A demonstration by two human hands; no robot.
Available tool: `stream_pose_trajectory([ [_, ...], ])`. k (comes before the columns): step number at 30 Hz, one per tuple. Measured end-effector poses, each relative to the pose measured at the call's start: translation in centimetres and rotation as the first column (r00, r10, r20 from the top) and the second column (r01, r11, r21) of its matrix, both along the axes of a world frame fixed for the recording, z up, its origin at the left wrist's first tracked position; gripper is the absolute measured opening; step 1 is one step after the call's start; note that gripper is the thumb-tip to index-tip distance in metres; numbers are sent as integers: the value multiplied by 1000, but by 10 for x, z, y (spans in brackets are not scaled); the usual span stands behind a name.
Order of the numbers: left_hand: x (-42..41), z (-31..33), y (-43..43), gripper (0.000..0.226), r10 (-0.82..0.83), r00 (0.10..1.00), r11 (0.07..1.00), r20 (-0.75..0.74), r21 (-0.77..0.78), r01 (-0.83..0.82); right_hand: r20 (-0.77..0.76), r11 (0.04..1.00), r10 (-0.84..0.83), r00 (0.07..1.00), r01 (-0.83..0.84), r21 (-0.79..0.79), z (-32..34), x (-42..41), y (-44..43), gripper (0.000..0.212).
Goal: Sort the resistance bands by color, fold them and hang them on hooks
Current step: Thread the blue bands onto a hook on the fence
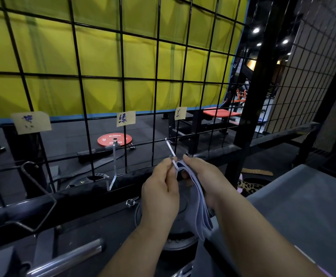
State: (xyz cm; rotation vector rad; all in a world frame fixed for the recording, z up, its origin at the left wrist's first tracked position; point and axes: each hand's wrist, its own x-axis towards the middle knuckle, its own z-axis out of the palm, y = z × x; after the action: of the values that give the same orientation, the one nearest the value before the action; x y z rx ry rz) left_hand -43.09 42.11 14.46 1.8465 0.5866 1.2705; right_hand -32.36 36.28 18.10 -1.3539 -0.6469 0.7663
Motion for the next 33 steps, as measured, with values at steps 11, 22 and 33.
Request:
stream_pose_trajectory([
  [11,4,1,5,15,6,999,999,50,38,-8,-95,1000,-13,995,13,-1,2,4,0,29],
  [22,5,2,-13,13,102,989,994,111,-50,-97,-111,999,41,993,-39,26,-1,0,-3,23],
  [33,-5,-6,-15,17,45,998,998,37,-42,-43,-46,999,-17,999,15,-30,-16,0,-1,18],
])
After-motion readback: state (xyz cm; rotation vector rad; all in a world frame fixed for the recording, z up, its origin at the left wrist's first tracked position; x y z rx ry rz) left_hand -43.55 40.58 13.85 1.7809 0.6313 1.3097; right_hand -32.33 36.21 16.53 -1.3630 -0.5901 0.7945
